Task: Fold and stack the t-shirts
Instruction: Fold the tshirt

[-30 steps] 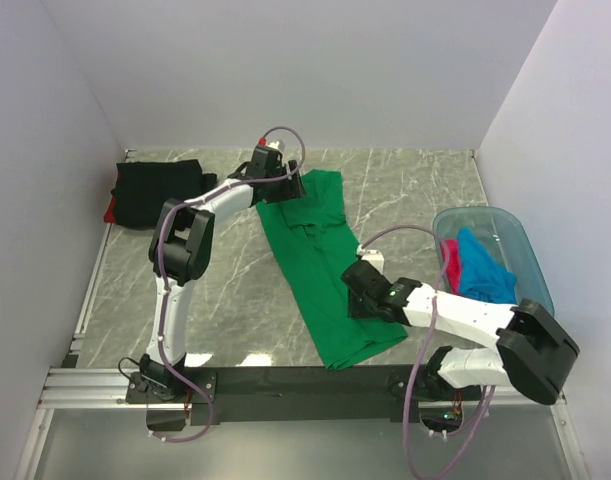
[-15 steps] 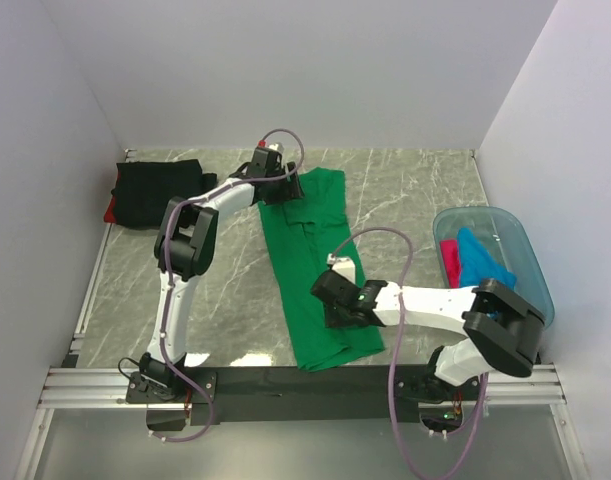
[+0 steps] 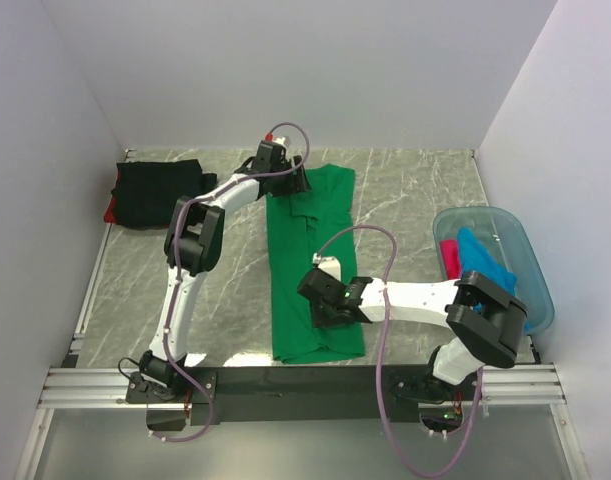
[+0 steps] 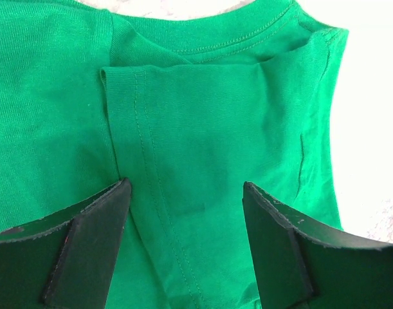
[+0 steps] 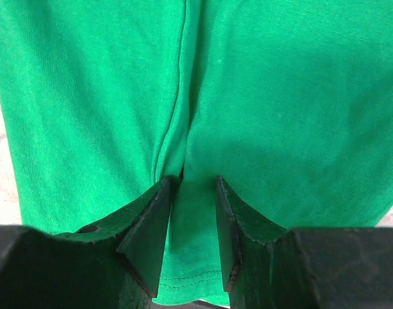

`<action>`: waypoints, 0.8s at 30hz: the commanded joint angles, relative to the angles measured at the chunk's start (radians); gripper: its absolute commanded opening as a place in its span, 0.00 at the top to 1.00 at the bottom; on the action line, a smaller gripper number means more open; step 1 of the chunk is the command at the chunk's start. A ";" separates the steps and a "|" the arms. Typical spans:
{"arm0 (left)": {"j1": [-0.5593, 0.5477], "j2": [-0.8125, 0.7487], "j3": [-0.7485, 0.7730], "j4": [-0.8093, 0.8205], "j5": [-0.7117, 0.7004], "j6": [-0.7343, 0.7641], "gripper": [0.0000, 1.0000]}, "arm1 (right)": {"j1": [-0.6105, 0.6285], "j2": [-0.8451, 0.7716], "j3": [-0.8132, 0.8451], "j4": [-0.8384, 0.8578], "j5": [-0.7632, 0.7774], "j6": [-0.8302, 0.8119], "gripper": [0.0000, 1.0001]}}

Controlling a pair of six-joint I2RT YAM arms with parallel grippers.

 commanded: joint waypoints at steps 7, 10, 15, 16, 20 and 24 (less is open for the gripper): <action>0.000 0.026 0.109 0.009 0.026 0.038 0.22 | 0.008 0.034 0.075 0.018 -0.006 -0.038 0.55; 0.001 -0.044 0.163 -0.031 -0.008 0.046 0.21 | 0.008 -0.005 0.095 -0.001 0.031 -0.057 0.53; 0.001 -0.292 -0.015 0.059 -0.098 0.026 0.21 | 0.006 -0.164 0.078 -0.023 0.109 -0.078 0.47; 0.001 -0.401 -0.136 0.078 -0.120 0.017 0.20 | 0.005 -0.185 0.064 -0.028 0.131 -0.081 0.46; 0.001 -0.667 -0.495 0.153 -0.189 -0.052 0.20 | -0.027 -0.303 0.000 -0.026 0.160 -0.084 0.42; -0.013 -0.877 -0.912 0.204 -0.235 -0.135 0.21 | -0.067 -0.359 -0.108 -0.003 0.134 -0.078 0.41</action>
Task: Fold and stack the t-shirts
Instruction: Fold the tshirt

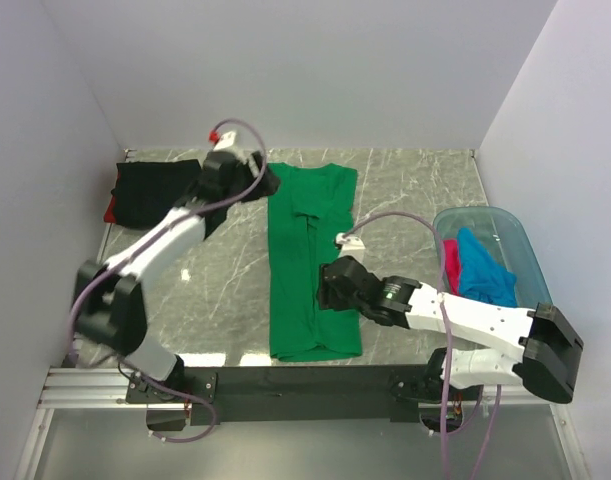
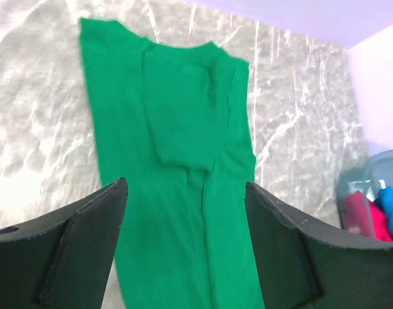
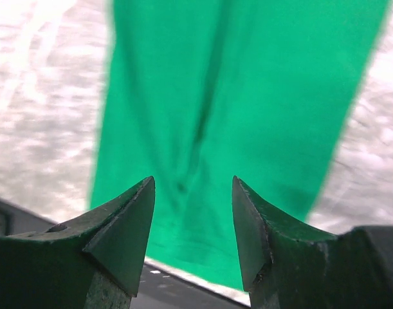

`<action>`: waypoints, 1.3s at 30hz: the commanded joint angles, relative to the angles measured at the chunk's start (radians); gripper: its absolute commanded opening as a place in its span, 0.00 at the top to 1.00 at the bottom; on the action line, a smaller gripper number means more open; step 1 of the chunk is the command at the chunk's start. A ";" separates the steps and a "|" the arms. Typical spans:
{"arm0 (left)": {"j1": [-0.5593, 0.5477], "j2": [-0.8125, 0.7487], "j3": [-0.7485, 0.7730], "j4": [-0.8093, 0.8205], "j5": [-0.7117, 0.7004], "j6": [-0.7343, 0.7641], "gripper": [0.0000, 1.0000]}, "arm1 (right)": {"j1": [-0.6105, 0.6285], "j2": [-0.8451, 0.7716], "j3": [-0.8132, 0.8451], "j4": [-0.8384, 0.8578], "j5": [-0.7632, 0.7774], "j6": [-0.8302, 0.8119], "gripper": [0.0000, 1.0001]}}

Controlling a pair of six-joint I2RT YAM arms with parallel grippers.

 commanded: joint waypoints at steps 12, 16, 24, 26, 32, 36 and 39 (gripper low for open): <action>-0.259 -0.606 -0.802 -0.052 -0.138 -0.316 0.22 | -0.057 -0.195 -0.280 -0.018 -0.055 0.107 0.42; -0.374 -0.774 -0.847 -0.170 -0.216 -0.397 0.22 | -0.051 -0.238 -0.322 -0.033 -0.104 0.145 0.42; -0.525 -0.872 -0.925 -0.290 -0.272 -0.539 0.22 | 0.006 -0.307 -0.393 -0.081 -0.125 0.256 0.42; -0.561 -0.866 -0.939 -0.290 -0.284 -0.580 0.23 | 0.021 -0.327 -0.399 -0.098 -0.124 0.279 0.42; -0.685 -0.809 -0.945 -0.269 -0.313 -0.661 0.22 | 0.087 -0.326 -0.434 -0.092 -0.132 0.354 0.42; -0.743 -0.776 -0.940 -0.266 -0.342 -0.697 0.23 | 0.138 -0.295 -0.423 -0.101 -0.112 0.397 0.42; -0.762 -0.759 -0.943 -0.261 -0.349 -0.718 0.24 | 0.150 -0.286 -0.423 -0.105 -0.104 0.416 0.42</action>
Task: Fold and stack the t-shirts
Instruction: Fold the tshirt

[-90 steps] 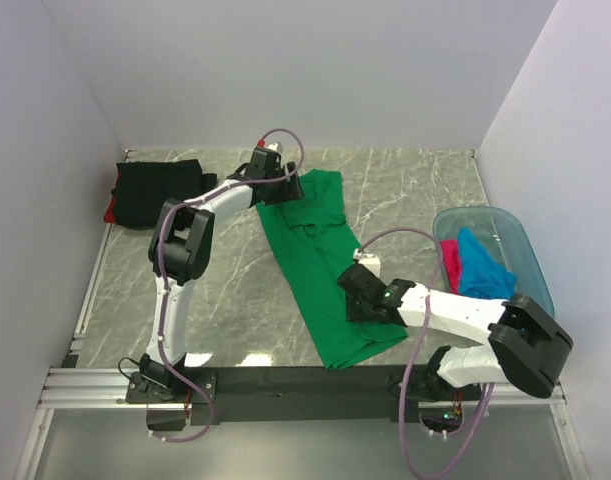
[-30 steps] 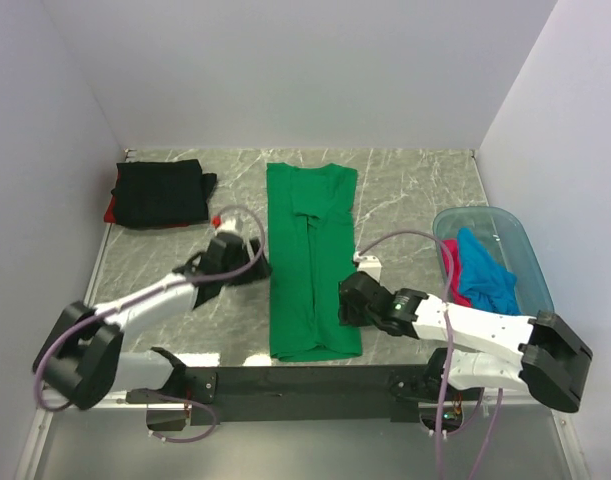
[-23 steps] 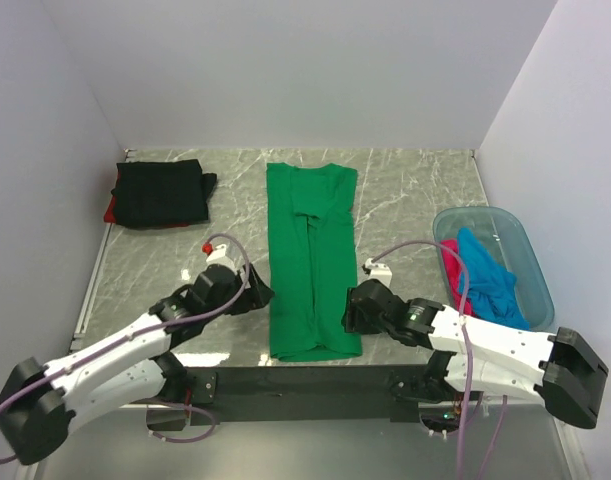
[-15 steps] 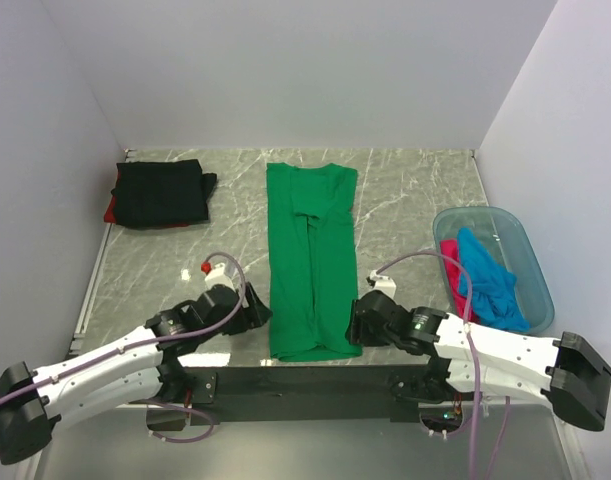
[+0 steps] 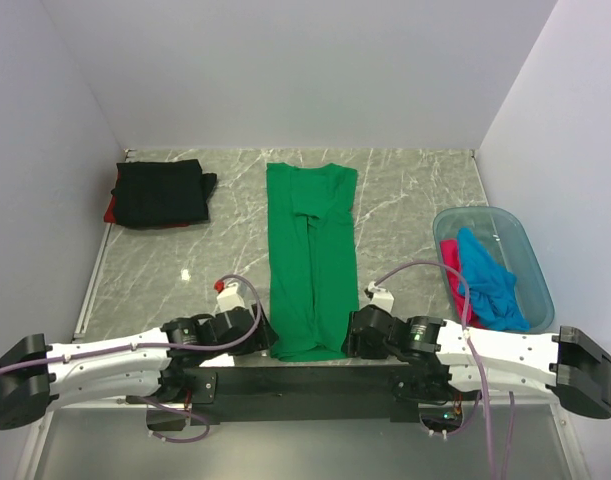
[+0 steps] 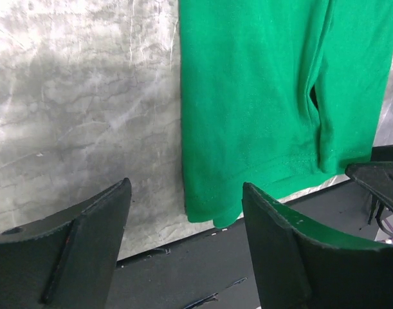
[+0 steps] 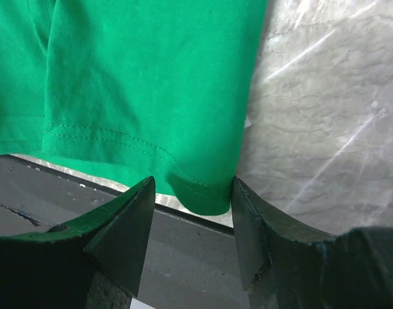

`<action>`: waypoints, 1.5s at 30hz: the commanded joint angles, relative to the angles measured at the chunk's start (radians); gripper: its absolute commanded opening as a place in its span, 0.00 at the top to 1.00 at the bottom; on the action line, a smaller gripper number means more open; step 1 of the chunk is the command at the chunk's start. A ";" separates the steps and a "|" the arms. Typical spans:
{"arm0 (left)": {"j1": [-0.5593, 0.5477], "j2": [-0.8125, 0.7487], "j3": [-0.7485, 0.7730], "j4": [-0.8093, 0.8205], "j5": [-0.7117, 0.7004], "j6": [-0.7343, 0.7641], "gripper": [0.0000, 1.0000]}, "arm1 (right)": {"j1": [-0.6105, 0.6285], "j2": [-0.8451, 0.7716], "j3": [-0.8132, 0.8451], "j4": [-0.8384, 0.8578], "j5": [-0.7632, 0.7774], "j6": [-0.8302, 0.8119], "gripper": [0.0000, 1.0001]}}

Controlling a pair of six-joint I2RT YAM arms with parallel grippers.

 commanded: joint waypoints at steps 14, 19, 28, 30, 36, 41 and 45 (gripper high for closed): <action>-0.157 0.113 0.008 0.053 -0.059 -0.167 0.34 | 0.050 -0.016 -0.011 -0.049 0.049 0.092 0.42; -0.163 0.142 0.000 0.041 -0.065 -0.198 0.52 | 0.054 -0.023 -0.010 -0.060 0.057 0.093 0.42; -0.168 0.163 -0.022 0.098 -0.068 -0.182 0.71 | 0.057 0.003 -0.007 -0.037 0.066 0.092 0.42; -0.168 0.169 -0.026 0.113 -0.067 -0.179 0.76 | 0.058 0.010 0.002 -0.036 0.071 0.087 0.43; -0.168 0.133 -0.038 0.191 -0.048 -0.098 1.00 | 0.063 0.033 0.019 -0.033 0.065 0.069 0.63; -0.168 0.027 -0.063 0.217 -0.018 0.009 1.00 | 0.066 0.034 0.038 -0.059 0.075 0.056 0.98; -0.168 -0.086 -0.081 0.248 0.005 0.052 1.00 | 0.066 0.026 0.062 -0.074 0.095 0.041 1.00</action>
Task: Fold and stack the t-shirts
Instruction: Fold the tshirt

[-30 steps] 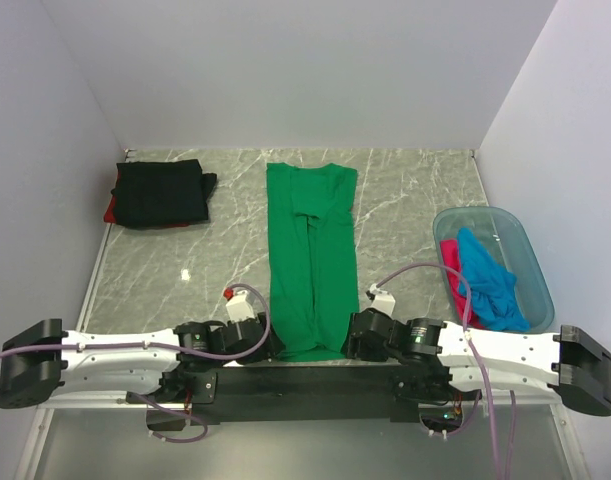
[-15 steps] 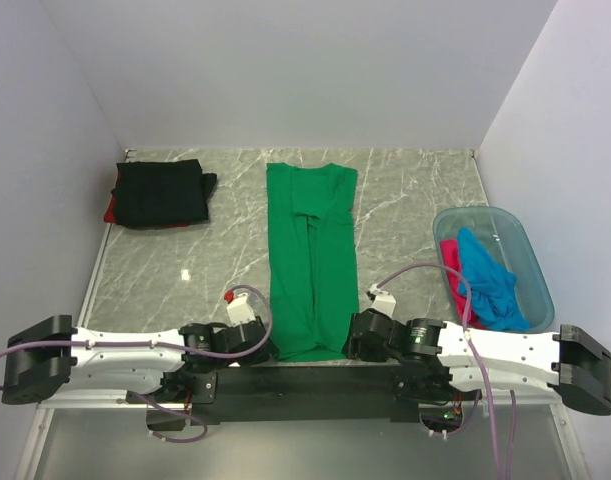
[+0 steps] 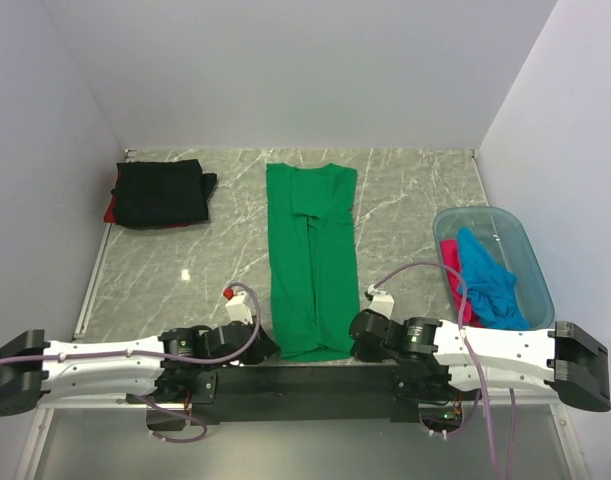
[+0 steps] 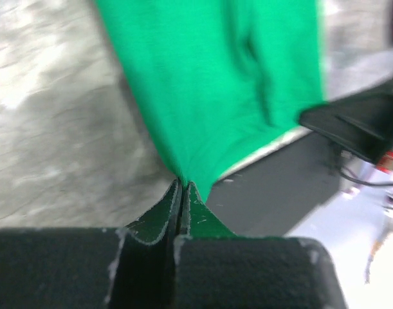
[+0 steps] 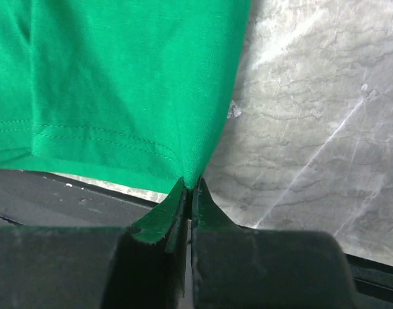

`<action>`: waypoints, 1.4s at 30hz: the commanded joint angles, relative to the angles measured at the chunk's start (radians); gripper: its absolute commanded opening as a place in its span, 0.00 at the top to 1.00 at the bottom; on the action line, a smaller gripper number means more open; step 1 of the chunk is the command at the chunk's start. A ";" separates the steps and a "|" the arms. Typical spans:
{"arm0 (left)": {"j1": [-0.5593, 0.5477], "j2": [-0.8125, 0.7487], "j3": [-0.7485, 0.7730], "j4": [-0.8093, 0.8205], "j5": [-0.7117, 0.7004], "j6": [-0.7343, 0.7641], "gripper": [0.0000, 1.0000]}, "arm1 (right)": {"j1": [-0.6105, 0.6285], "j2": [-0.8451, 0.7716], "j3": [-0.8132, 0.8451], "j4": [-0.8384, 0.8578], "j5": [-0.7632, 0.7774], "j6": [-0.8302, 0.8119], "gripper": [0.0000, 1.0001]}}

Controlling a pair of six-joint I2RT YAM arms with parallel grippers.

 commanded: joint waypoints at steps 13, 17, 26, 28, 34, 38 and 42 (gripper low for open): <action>0.165 0.028 0.056 0.169 0.029 0.202 1.00 | -0.068 0.051 0.193 -0.038 0.165 -0.170 1.00; 0.316 0.126 0.089 0.282 0.136 0.295 1.00 | -0.164 0.094 0.207 0.062 0.138 -0.300 1.00; 0.500 0.382 0.250 0.354 0.212 0.466 1.00 | -0.362 0.319 0.345 0.211 0.098 -0.515 1.00; 0.550 0.420 0.285 0.368 0.225 0.500 1.00 | -0.390 0.379 0.389 0.224 0.102 -0.542 1.00; 0.665 0.571 0.395 0.402 0.267 0.573 1.00 | -0.499 0.533 0.523 0.249 0.090 -0.634 1.00; 0.713 0.684 0.484 0.413 0.298 0.602 1.00 | -0.540 0.631 0.615 0.251 0.082 -0.682 1.00; 0.767 0.756 0.564 0.416 0.299 0.615 1.00 | -0.578 0.720 0.692 0.237 0.078 -0.704 1.00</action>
